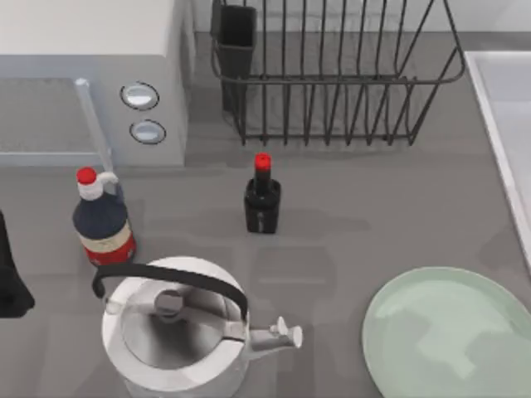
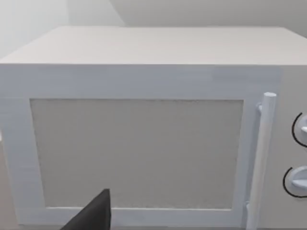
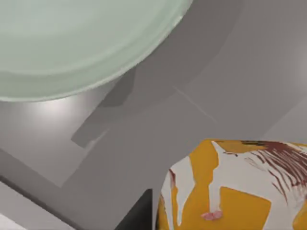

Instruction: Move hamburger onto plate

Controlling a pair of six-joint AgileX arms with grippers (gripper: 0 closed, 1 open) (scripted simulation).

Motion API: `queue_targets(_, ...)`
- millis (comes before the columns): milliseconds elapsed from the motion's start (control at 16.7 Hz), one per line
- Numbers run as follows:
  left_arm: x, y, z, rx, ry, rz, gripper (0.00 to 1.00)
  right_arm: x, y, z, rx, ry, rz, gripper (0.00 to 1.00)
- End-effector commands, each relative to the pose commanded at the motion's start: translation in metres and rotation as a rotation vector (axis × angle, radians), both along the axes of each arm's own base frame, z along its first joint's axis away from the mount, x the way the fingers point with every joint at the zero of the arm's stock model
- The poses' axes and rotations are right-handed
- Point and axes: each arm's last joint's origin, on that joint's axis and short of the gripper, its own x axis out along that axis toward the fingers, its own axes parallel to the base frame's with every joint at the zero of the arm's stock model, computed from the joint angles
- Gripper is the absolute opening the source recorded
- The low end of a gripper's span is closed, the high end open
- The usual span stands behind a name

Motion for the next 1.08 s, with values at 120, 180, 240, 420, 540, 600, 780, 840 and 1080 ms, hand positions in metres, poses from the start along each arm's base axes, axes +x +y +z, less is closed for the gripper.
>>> queue_targets(120, 0.0, 0.0, 0.0, 0.0, 0.0, 0.0, 1.0, 0.005, 0.011, -0.001, 0.004, 0.014, 0.211, 0.0)
queue_targets(180, 0.0, 0.0, 0.0, 0.0, 0.0, 0.0, 1.0, 0.008, 0.017, -0.002, 0.006, 0.021, 0.323, 0.0)
queue_targets(240, 0.0, 0.0, 0.0, 0.0, 0.0, 0.0, 1.0, 0.01, 0.024, -0.003, 0.01, 0.027, 0.441, 0.0)
queue_targets(420, 0.0, 0.0, 0.0, 0.0, 0.0, 0.0, 1.0, 0.016, 0.045, -0.006, 0.022, 0.043, 0.811, 0.0)
queue_targets(540, 0.0, 0.0, 0.0, 0.0, 0.0, 0.0, 1.0, 0.018, 0.06, -0.007, 0.031, 0.049, 1.065, 0.0)
queue_targets(600, 0.0, 0.0, 0.0, 0.0, 0.0, 0.0, 1.0, 0.019, 0.068, -0.008, 0.035, 0.051, 1.191, 0.0)
queue_targets(780, 0.0, 0.0, 0.0, 0.0, 0.0, 0.0, 1.0, 0.018, 0.091, -0.011, 0.048, 0.053, 1.559, 0.0)
queue_targets(840, 0.0, 0.0, 0.0, 0.0, 0.0, 0.0, 1.0, 0.017, 0.099, -0.012, 0.051, 0.052, 1.674, 0.0)
queue_targets(1080, 0.0, 0.0, 0.0, 0.0, 0.0, 0.0, 1.0, 0.012, 0.125, -0.015, 0.057, 0.039, 2.077, 0.0)
